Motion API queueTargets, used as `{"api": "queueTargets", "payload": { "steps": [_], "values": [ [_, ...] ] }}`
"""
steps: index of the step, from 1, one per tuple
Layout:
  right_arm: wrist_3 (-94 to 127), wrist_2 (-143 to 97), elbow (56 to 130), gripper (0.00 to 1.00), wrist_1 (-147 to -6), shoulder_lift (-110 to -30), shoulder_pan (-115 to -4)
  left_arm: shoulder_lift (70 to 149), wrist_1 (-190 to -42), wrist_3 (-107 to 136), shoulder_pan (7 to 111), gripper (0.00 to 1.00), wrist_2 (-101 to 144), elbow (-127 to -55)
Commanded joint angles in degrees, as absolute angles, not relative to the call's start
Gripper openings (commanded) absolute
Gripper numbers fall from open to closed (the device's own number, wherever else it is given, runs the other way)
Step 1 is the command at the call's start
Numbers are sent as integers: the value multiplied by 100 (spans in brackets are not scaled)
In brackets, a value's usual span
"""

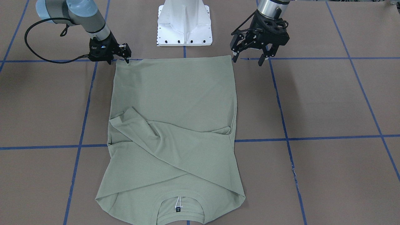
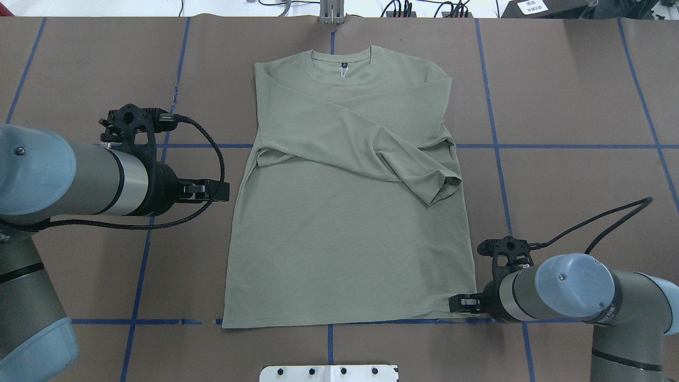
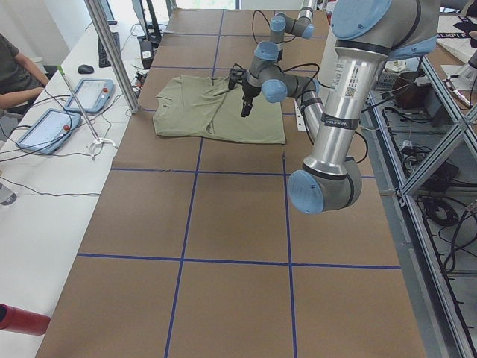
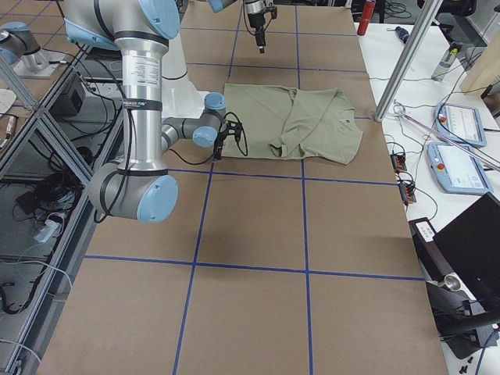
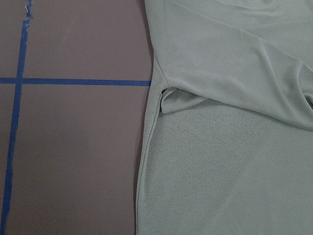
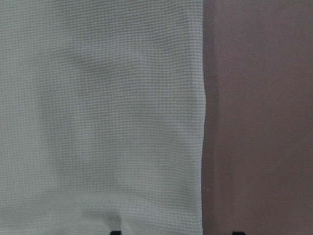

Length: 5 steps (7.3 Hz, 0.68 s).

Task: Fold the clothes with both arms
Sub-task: 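Position both grippers at the shirt's side edges near the hem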

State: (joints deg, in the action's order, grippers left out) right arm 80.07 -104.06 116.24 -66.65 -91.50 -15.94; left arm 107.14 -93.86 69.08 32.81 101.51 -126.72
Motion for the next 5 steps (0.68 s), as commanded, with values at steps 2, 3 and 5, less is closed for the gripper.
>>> {"api": "queueTargets", "payload": {
  "steps": [2, 3, 5],
  "values": [
    [8007, -10459, 11611, 60, -6706, -9149, -1538, 10714, -9387, 6908, 3287, 99, 10151, -12700],
    [8007, -10459, 11610, 43, -6706, -9158, -1538, 10714, -9387, 6908, 3287, 99, 10151, -12718],
    [8007, -10582, 11636, 14, -6706, -9158, -1538, 10714, -9387, 6908, 3287, 99, 10151, -12744]
  ]
}}
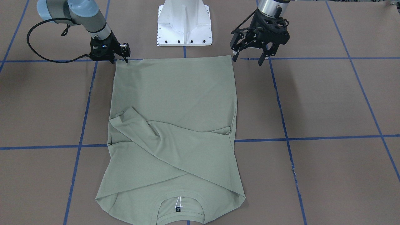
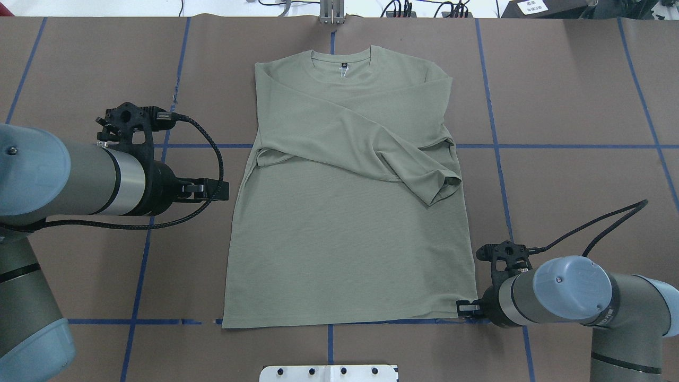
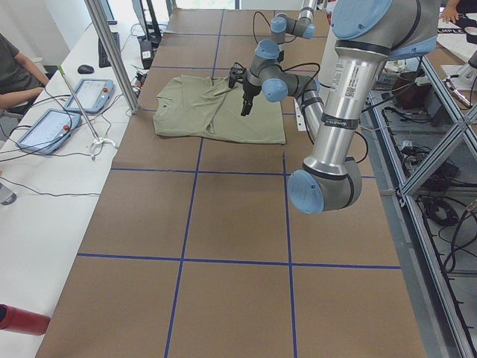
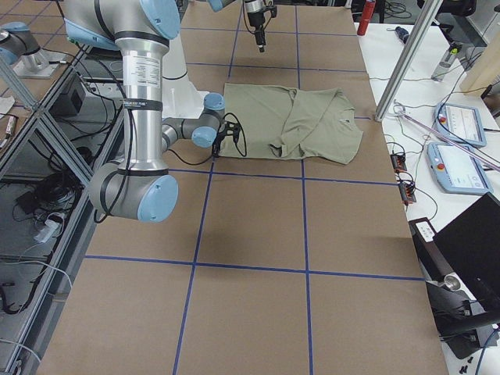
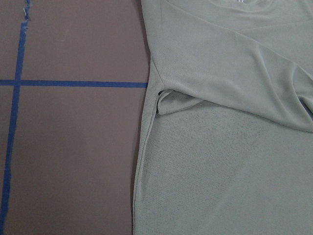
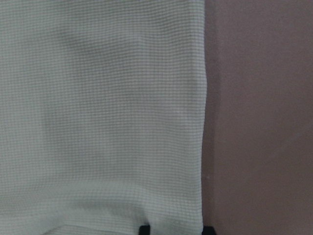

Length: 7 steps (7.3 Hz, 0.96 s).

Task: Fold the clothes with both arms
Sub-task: 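Position both grippers at the shirt's side edges near the hem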

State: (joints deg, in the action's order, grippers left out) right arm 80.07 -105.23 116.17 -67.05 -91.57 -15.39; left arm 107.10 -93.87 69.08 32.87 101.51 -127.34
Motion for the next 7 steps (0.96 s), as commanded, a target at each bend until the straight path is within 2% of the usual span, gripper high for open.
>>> {"api": "queueTargets", "payload": {
  "steps": [1, 2, 5, 7],
  "values": [
    [8007, -10582, 11672, 6, -6706, -9150, -1547, 10705, -9387, 6908, 3287, 99, 10151, -12744],
    [8007, -10573, 11698, 0, -6697, -9141, -1547, 10705, -9387, 6908, 3287, 99, 10143, -12744],
    [8540, -10512, 11944, 0, -6671, -9097, -1547, 10661, -9378, 7022, 3209, 100, 10143, -12604],
    [8543, -10485, 12023, 0, -6653, -8966, -1677, 10512, -9395, 8168, 2195, 100, 9994, -12411]
  ]
}}
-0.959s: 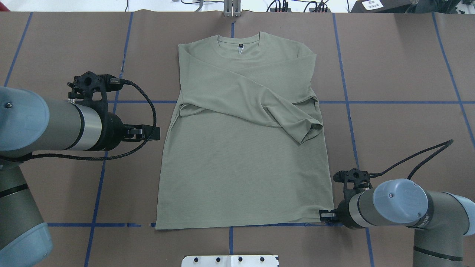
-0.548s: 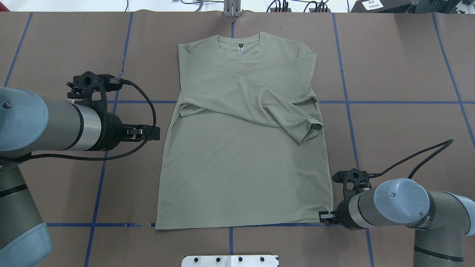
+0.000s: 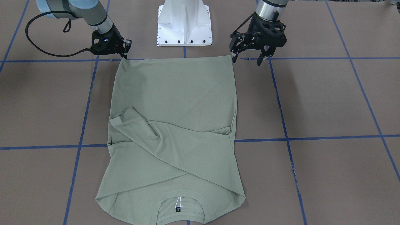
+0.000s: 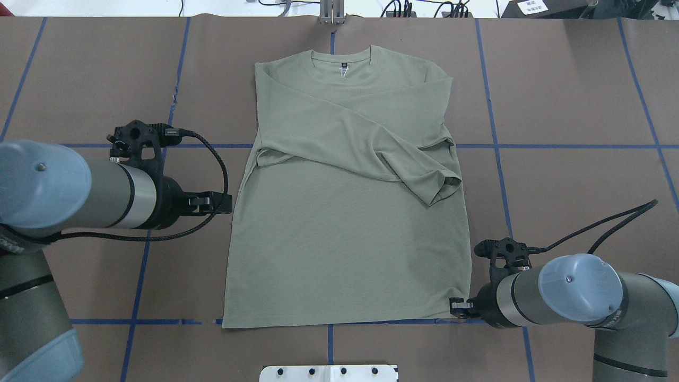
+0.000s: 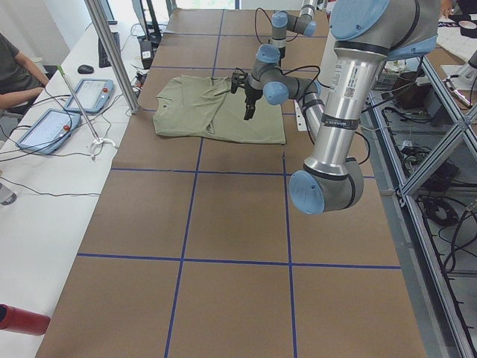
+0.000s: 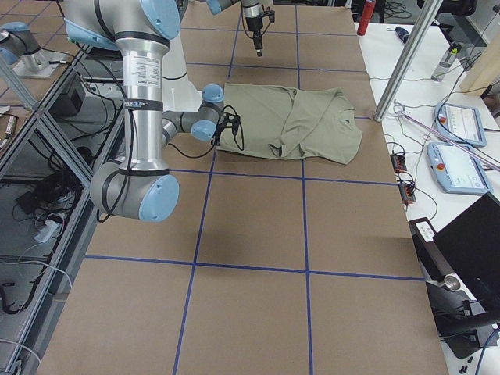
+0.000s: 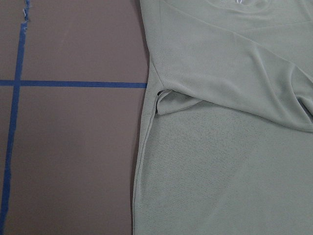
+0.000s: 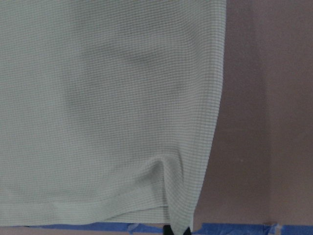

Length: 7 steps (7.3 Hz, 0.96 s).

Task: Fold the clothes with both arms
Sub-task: 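Position both grippers at the shirt's side edges near the hem, then lower both grippers to the hem corners nearest the robot and close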

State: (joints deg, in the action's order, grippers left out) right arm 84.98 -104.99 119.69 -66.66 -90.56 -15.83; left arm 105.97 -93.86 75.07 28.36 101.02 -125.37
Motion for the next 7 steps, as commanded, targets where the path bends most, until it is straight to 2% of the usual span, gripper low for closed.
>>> {"api": "queueTargets", "payload": {
  "steps": [1, 2, 5, 7],
  "values": [
    [8560, -10468, 12119, 0, -6653, -8974, -1766, 10512, -9387, 8574, 1823, 99, 9793, -12280],
    [8569, -10337, 12190, 0, -6653, -8982, -1810, 10520, -9343, 8726, 1454, 99, 9713, -12130],
    [8569, -10336, 12190, 0, -6653, -8956, -1881, 10555, -9351, 8850, 1213, 98, 9659, -11569],
    [8561, -10336, 12190, 0, -6653, -8956, -1916, 10573, -9360, 8850, 1213, 95, 9633, -11444]
  ]
}}
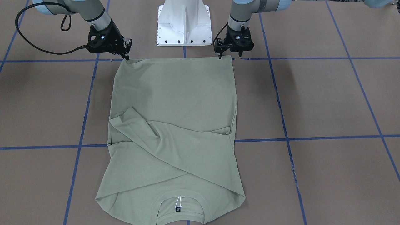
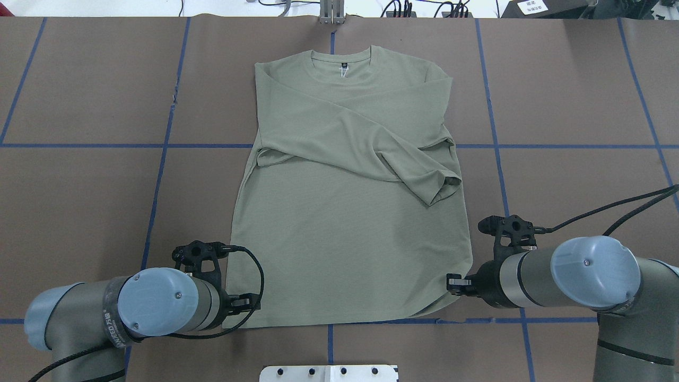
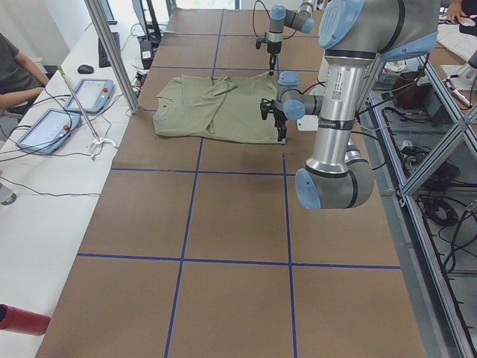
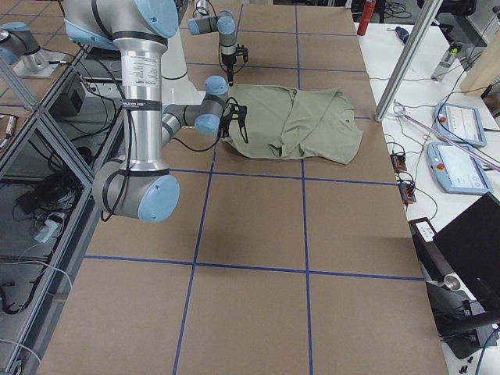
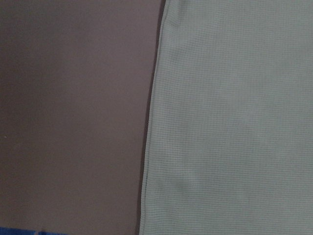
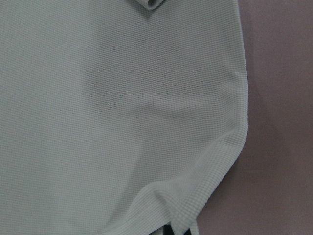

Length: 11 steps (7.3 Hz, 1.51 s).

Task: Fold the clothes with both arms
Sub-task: 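Lower both grippers to the hem corners nearest the robot and close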

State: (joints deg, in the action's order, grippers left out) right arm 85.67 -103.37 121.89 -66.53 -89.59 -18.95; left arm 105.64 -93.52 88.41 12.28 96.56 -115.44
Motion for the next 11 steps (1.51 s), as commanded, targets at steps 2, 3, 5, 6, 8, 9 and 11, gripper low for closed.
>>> {"api": "queueTargets", "payload": {
  "steps": [2, 3, 5, 6, 8, 9, 11],
  "values": [
    [8561, -10371, 12199, 0, -6653, -8956, -1960, 10599, -9360, 8868, 1204, 82, 9642, -11443],
    [8561, -10380, 12199, 0, -6653, -8965, -1977, 10608, -9360, 8868, 1134, 72, 9642, -11435],
    [8552, -10415, 12208, 0, -6653, -8974, -2021, 10600, -9360, 8868, 1116, 60, 9650, -11426],
    [8552, -10415, 12217, 0, -6653, -8974, -2021, 10591, -9369, 8868, 1116, 58, 9650, -11426],
    [8552, -10415, 12217, 0, -6653, -8982, -2030, 10600, -9369, 8868, 1116, 48, 9659, -11435],
    [8552, -10415, 12225, 0, -6653, -8982, -2048, 10608, -9369, 8868, 1116, 35, 9650, -11435],
    [8552, -10415, 12226, 0, -6653, -8991, -2057, 10600, -9369, 8868, 1116, 10, 9659, -11435]
  ]
}}
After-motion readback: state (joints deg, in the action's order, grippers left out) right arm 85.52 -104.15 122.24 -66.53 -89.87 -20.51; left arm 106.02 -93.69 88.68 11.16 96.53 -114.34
